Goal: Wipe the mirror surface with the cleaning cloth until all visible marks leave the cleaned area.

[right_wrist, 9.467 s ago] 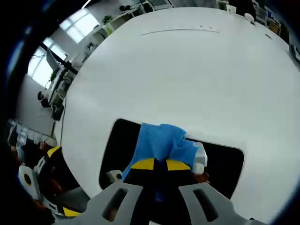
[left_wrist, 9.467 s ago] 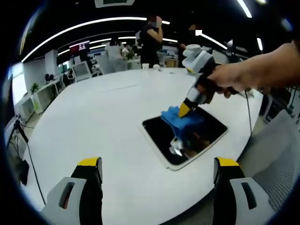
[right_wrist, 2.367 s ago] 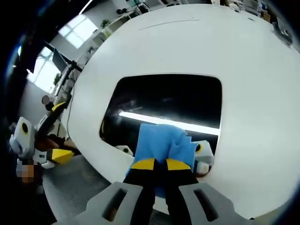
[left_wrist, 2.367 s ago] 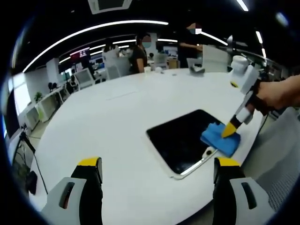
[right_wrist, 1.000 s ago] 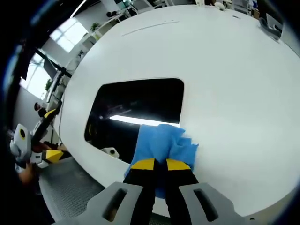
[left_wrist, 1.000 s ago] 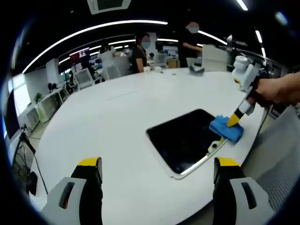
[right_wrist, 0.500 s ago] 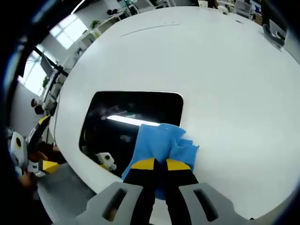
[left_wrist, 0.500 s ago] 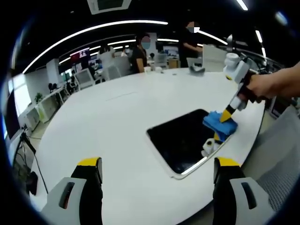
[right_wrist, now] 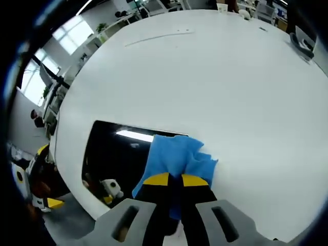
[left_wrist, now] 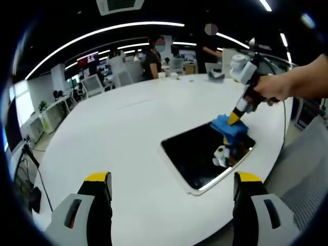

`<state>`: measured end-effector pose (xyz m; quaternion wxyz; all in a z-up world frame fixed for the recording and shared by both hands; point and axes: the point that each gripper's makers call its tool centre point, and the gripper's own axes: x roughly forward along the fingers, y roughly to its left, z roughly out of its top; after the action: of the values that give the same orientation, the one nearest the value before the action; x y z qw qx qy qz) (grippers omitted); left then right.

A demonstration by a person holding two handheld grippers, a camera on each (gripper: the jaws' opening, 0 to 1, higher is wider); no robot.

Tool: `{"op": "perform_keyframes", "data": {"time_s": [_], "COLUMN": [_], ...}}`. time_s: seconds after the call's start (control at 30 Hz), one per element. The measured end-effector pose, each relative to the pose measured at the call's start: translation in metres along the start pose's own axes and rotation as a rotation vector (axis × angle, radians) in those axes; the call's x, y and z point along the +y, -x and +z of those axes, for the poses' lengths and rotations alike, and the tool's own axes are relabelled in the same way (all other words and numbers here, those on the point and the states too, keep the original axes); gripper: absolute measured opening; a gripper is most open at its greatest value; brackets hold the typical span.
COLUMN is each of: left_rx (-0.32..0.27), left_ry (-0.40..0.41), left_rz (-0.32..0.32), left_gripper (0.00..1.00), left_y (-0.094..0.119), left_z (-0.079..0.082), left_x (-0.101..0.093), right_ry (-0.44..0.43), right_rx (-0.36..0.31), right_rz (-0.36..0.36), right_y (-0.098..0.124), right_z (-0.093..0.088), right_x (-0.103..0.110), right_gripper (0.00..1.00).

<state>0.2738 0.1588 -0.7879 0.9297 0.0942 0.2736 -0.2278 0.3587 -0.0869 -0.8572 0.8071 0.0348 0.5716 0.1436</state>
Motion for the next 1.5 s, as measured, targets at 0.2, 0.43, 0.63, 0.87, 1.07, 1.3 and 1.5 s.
{"op": "perform_keyframes", "data": {"time_s": [0.2,0.43,0.63,0.87,1.07,1.3,1.5], "left_rx": [-0.004,-0.007,-0.008,-0.006,-0.004,-0.005,-0.008], "left_ry": [0.002,0.006,0.005,0.004,0.003,0.006,0.008], "left_rz": [0.005,0.008,0.006,0.003,0.001,0.001,0.004], "left_gripper": [0.99,0.99,0.99,0.99,0.99,0.99,0.99], "left_y": [0.000,0.001,0.001,0.001,0.000,0.000,0.000], "left_z": [0.001,0.002,0.002,0.002,0.001,0.001,0.001], "left_x": [0.001,0.001,0.000,0.000,-0.001,0.000,0.001], "right_ry": [-0.003,0.006,-0.012,-0.024,-0.034,-0.059,-0.049], "right_rx": [-0.018,-0.029,-0.026,-0.034,-0.045,-0.078,-0.091], "right_rz": [-0.011,-0.012,-0.006,-0.006,-0.009,-0.008,-0.032], "right_y": [-0.001,-0.003,-0.004,-0.004,-0.003,-0.003,-0.004], "right_z": [0.006,0.007,0.008,0.008,0.008,0.012,0.017], "right_x": [-0.001,-0.003,-0.004,-0.004,-0.004,-0.004,-0.004], "right_gripper": [0.01,0.01,0.02,0.02,0.02,0.01,0.01]}}
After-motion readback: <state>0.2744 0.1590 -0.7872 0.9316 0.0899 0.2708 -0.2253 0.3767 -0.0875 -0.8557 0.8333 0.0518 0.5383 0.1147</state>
